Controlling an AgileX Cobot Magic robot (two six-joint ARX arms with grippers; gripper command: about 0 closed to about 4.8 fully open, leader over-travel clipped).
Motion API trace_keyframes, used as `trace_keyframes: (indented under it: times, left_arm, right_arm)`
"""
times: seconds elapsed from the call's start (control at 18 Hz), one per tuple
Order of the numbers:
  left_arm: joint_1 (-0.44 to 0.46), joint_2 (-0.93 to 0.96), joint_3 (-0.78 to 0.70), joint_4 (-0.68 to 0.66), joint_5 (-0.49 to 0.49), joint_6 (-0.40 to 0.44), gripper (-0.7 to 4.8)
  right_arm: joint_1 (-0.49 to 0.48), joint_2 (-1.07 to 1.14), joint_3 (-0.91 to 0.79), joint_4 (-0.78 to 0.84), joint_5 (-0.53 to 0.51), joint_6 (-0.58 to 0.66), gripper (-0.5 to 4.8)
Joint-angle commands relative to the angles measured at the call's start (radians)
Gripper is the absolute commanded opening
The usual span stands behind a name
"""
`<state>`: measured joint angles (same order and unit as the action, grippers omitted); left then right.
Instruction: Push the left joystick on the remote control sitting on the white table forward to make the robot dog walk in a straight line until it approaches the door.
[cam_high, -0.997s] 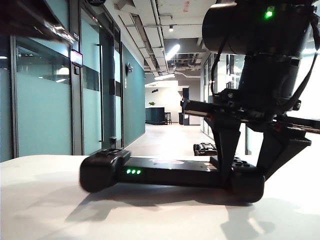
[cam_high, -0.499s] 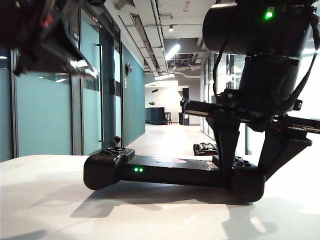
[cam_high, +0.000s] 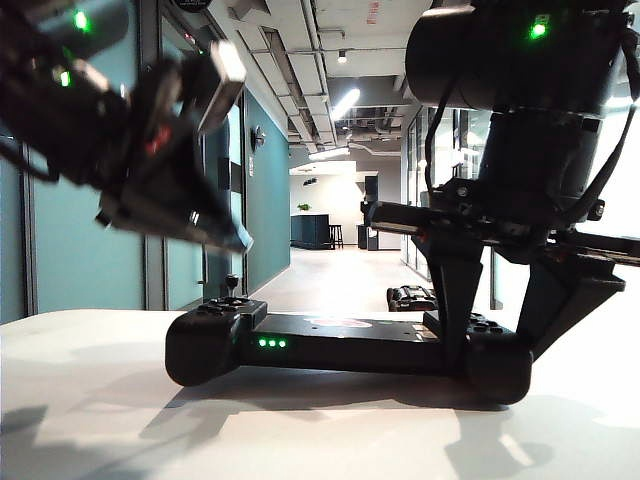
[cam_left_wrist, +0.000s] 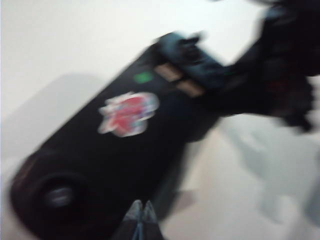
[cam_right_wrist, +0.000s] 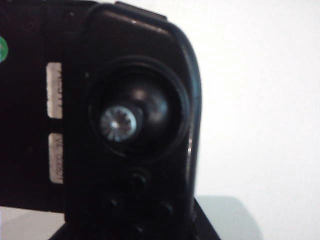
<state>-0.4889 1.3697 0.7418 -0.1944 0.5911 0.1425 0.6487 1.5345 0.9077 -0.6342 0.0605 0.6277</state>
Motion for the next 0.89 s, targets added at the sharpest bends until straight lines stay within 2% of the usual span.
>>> trace_keyframes:
  times: [0.06,0.22,0.89]
  left_arm:
    - [-0.002,0.034,0.003,0.023,-0.055,0.042,-0.06]
    - [-0.002,0.067,0.003,0.047,-0.056,0.041,-0.06]
    - [-0.002,0.114,0.003,0.118,-0.096,0.041,-0.06]
  right_arm:
    - [0.001,-0.006,0.007,0.002,-0.011,0.000,0.76]
    - [0.002,-0.006,0.007,0.002,-0.010,-0.034,0.76]
    - [0.002,-0.006,0.007,0.003,-0.010,-0.025,0.76]
